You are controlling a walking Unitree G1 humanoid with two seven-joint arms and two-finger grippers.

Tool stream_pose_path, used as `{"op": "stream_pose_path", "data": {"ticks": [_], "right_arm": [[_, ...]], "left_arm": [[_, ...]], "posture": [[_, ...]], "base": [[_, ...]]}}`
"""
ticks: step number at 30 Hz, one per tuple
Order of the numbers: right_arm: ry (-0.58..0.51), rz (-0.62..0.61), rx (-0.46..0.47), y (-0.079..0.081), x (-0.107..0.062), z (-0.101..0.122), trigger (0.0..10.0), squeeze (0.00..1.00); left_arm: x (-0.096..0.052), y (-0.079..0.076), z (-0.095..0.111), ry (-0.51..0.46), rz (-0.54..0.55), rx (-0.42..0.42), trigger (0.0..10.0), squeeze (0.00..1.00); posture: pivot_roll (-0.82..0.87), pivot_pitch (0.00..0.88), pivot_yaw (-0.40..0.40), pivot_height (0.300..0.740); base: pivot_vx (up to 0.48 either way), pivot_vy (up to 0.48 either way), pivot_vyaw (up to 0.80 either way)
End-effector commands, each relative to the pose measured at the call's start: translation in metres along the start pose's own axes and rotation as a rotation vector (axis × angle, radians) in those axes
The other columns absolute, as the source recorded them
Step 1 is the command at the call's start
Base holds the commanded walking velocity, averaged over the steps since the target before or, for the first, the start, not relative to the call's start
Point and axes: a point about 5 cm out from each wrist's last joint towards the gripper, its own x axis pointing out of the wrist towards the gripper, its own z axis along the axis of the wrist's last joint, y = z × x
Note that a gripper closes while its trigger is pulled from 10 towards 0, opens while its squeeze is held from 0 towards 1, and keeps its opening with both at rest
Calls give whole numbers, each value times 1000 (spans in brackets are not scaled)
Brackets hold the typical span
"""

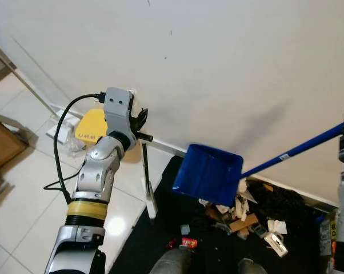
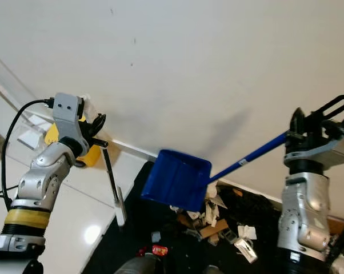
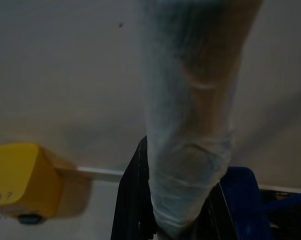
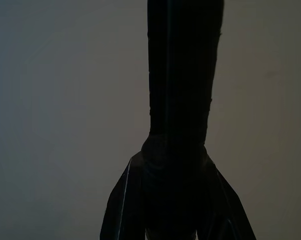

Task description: Sweep floor

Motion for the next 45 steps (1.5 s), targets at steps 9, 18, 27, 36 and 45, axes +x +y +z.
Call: {"op": "stream_pose_path", "data": {"ticks": [9,18,27,36,45], "right_arm": [[-25,33,25,8,4,7,10000,0],[-17,37,27,10,4,5,10000,0],[-17,52,29,13,4,6,10000,0],[-19,60,29,14,5,7,10000,0],[10,141,-77,21,2,4,10000,0]], "left_arm": [[-4,8,3,-8,28,21,10000,0],[-4,11,3,-6,41,12,10000,0],[-5,10,1,0,34,9,10000,0],[-7,10,-2,12,27,8,10000,0],[-8,10,-2,13,23,8,10000,0]], "posture": [[76,153,142,740],[76,150,142,740],[78,157,141,740],[83,159,140,740],[83,162,141,740]], "base": [[274,-379,0],[0,0,0],[0,0,0],[0,0,0],[0,0,0]]}}
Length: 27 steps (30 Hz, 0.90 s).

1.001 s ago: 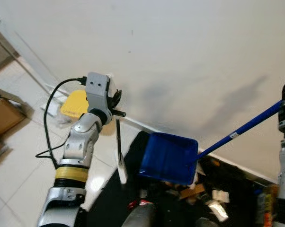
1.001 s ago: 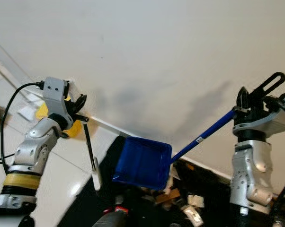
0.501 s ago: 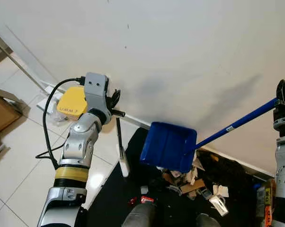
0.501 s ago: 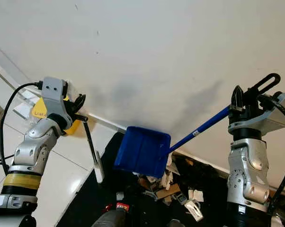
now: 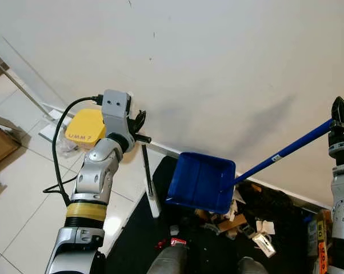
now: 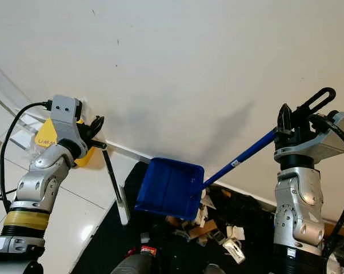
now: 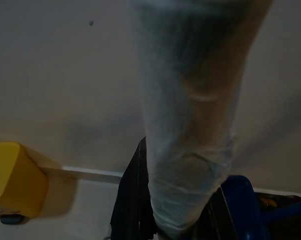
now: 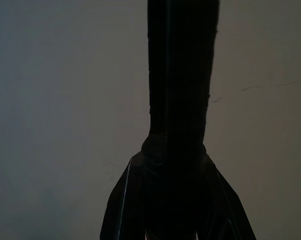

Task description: Sweep floor

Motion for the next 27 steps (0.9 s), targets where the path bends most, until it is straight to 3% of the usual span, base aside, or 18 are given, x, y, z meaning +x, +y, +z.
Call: {"op": "stream_pose_path", "data": {"ticks": [1,8,11,18,21,24,25,27], "right_arm": [[-16,62,-49,7,-2,5,10000,0],[28,88,-120,-3,-8,5,10000,0],[47,86,-170,-15,-11,8,10000,0],[124,25,-287,-62,-29,20,10000,0],[122,-5,-285,-71,-33,23,10000,0],[78,-109,-164,-104,-50,40,10000,0],[78,-109,-164,-104,-50,40,10000,0],[46,-103,-77,-109,-59,48,10000,0]], "left_arm": [[-5,7,3,-4,11,27,10000,0],[-5,8,0,5,11,28,10000,0],[-6,8,-1,10,10,29,10000,0],[-6,8,-3,18,6,32,10000,0],[-6,9,-3,20,5,32,10000,0],[-7,9,-4,30,-4,37,10000,0],[-7,9,-4,30,-4,37,10000,0],[-6,8,-4,35,-12,39,10000,0]], "posture": [[83,162,141,740],[78,166,143,740],[76,166,144,740],[70,174,149,740],[67,179,153,740],[60,189,163,740],[60,189,163,740],[54,196,173,740]], "base": [[0,0,0],[0,0,0],[0,0,0],[0,0,0],[0,0,0],[0,0,0],[0,0,0],[0,0,0]]}}
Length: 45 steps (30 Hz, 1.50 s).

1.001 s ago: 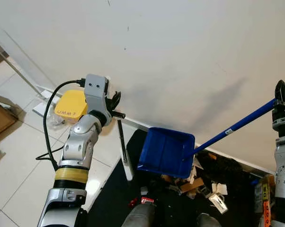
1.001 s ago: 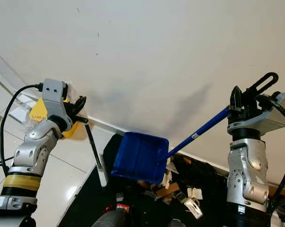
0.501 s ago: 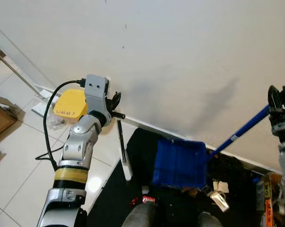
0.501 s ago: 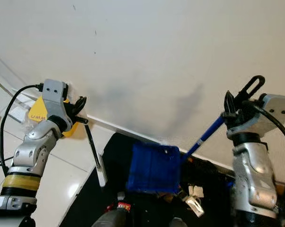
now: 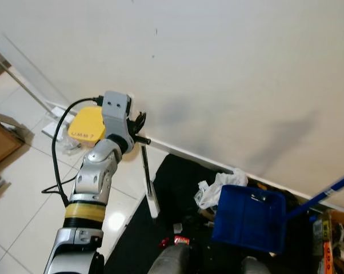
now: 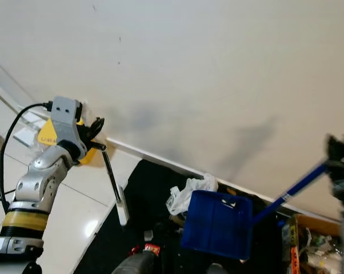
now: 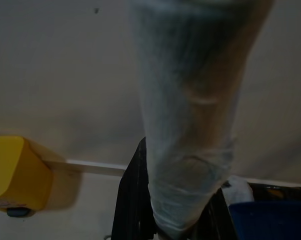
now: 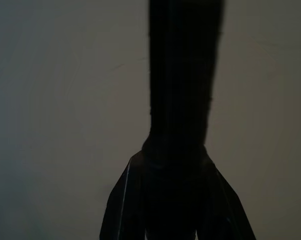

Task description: Sweep floor

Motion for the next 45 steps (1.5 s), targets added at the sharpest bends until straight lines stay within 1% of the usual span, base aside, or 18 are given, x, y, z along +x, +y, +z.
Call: {"op": "stream_pose_path", "data": {"ticks": [1,3,5,7,9,12,18,20,21,22,23,29,31,34,36,43,44,45], "right_arm": [[-43,20,68,-2,-4,9,10000,0],[-50,34,96,-2,-7,11,10000,0],[-69,83,197,-6,-16,16,10000,0],[-53,104,204,-7,-19,15,10000,0],[34,187,132,-5,-26,11,10000,0],[87,262,96,-2,-31,11,10000,0],[193,363,5,-16,-43,21,10000,0],[193,363,5,-16,-43,21,10000,0],[198,335,-65,-32,-43,33,10000,0],[193,319,-90,-39,-41,39,10000,0],[193,319,-90,-39,-41,39,10000,0],[260,260,-299,-52,-36,43,10000,0],[260,260,-299,-52,-36,43,10000,0],[223,153,-427,-59,-23,47,10000,0],[216,116,-543,-58,-16,46,10000,0],[181,97,-535,-47,-8,33,10000,0],[146,86,-518,-28,-2,15,10000,0],[131,86,-505,-20,1,8,10000,0]], "left_arm": [[-4,6,-2,21,9,28,10000,0],[-4,6,-2,23,7,29,10000,0],[-3,5,-2,27,-2,31,10000,0],[-2,5,-3,29,-6,31,10000,0],[-3,5,-2,31,-10,32,10000,0],[-3,6,-3,36,-12,36,10000,0],[-5,6,-6,48,-15,39,10000,0],[-5,6,-6,48,-15,39,10000,0],[-5,6,-7,53,-18,39,10000,0],[-4,5,-7,54,-19,38,10000,0],[-4,5,-7,54,-19,38,10000,0],[-2,3,-8,57,-30,38,10000,0],[-2,3,-8,57,-30,38,10000,0],[-1,4,-7,56,-32,39,10000,0],[-1,3,-7,56,-33,38,10000,0],[-1,2,-9,58,-34,35,10000,0],[-1,3,-11,54,-33,18,10000,0],[-1,3,-12,50,-33,7,10000,0]], "posture": [[54,196,173,740],[54,196,173,740],[53,203,185,740],[53,203,185,740],[53,211,188,740],[52,215,189,740],[46,228,190,740],[46,228,190,740],[39,230,192,740],[39,230,192,740],[39,230,192,740],[34,229,197,740],[34,229,197,740],[31,226,195,740],[32,224,194,740],[34,225,189,740],[37,224,187,740],[37,224,187,740]], "base": [[0,0,0],[0,0,0],[0,0,0],[0,0,0],[0,0,0],[0,0,0],[0,0,0],[0,0,0],[0,0,0],[0,0,0],[0,0,0],[0,0,0],[0,0,0],[0,0,0],[0,0,0],[0,0,0],[0,0,0],[0,0,0]]}}
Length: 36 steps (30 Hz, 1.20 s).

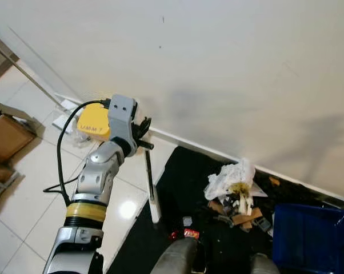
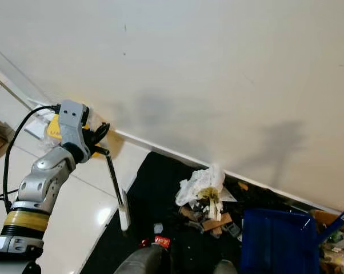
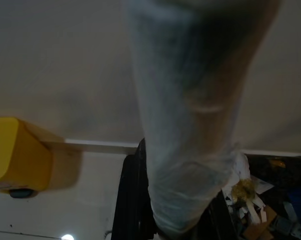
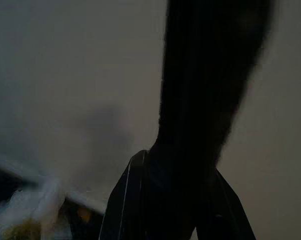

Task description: Sweep floor

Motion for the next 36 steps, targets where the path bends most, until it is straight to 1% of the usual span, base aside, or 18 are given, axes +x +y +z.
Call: {"op": "stream_pose_path", "data": {"ticks": [1,4,6,8,10,13,16,18,22,24,25,26,27,29,30,32,35,36], "right_arm": [[-54,-24,-50,24,7,-2,10000,0],[-95,-10,-22,57,14,-9,10000,0],[-108,-5,-5,69,16,-11,10000,0],[-111,-5,11,74,16,-12,10000,0],[-110,22,9,91,18,-17,10000,0],[-109,34,3,97,19,-19,10000,0],[-125,58,-22,117,20,-20,10000,0],[-135,82,-54,127,20,-20,10000,0],[-150,112,-63,140,18,-21,10000,0],[-176,139,-21,164,17,-19,10000,0],[-176,139,-21,164,17,-19,10000,0],[-196,132,11,180,19,-17,10000,0],[-196,132,11,180,19,-17,10000,0],[-231,123,27,195,21,-11,10000,0],[-247,123,49,205,22,-7,10000,0],[-263,123,70,214,23,-3,10000,0],[-272,217,118,245,19,1,10000,0],[-272,217,118,245,19,1,10000,0]], "left_arm": [[-4,9,-4,-8,17,-10,10000,0],[-2,13,-3,-24,-14,-44,10000,0],[-1,13,-3,-19,-54,-37,10000,0],[-1,12,-3,-12,-76,-32,10000,0],[0,10,-5,-2,-155,16,10000,0],[0,10,-7,4,-178,39,10000,0],[2,11,-9,11,-242,56,10000,0],[4,13,-9,7,-268,-8,10000,0],[6,14,-8,-3,-280,-44,10000,0],[9,11,-6,-19,-311,-76,10000,0],[9,11,-6,-19,-311,-76,10000,0],[11,9,-4,-30,-346,-117,10000,0],[11,9,-4,-30,-346,-117,10000,0],[12,8,-6,-19,-380,-149,10000,0],[13,8,-8,-12,-406,-148,10000,0],[14,7,-9,-6,-435,-141,10000,0],[16,0,-14,-3,-488,-157,10000,0],[16,0,-14,-3,-488,-157,10000,0]], "posture": [[45,225,181,740],[46,225,180,740],[56,230,181,740],[56,230,181,740],[60,234,184,740],[60,234,184,740],[62,239,190,740],[65,245,195,740],[58,250,198,740],[63,254,197,740],[63,254,197,740],[69,254,196,740],[69,254,196,740],[74,255,196,740],[72,255,193,740],[72,255,193,740],[72,256,190,740],[72,256,190,740]], "base": [[0,0,0],[0,0,0],[0,0,0],[0,0,0],[0,0,0],[0,0,0],[0,0,0],[0,0,0],[0,0,0],[0,0,0],[0,0,0],[0,0,0],[0,0,0],[0,0,0],[0,0,0],[0,0,0],[0,0,0],[0,0,0]]}}
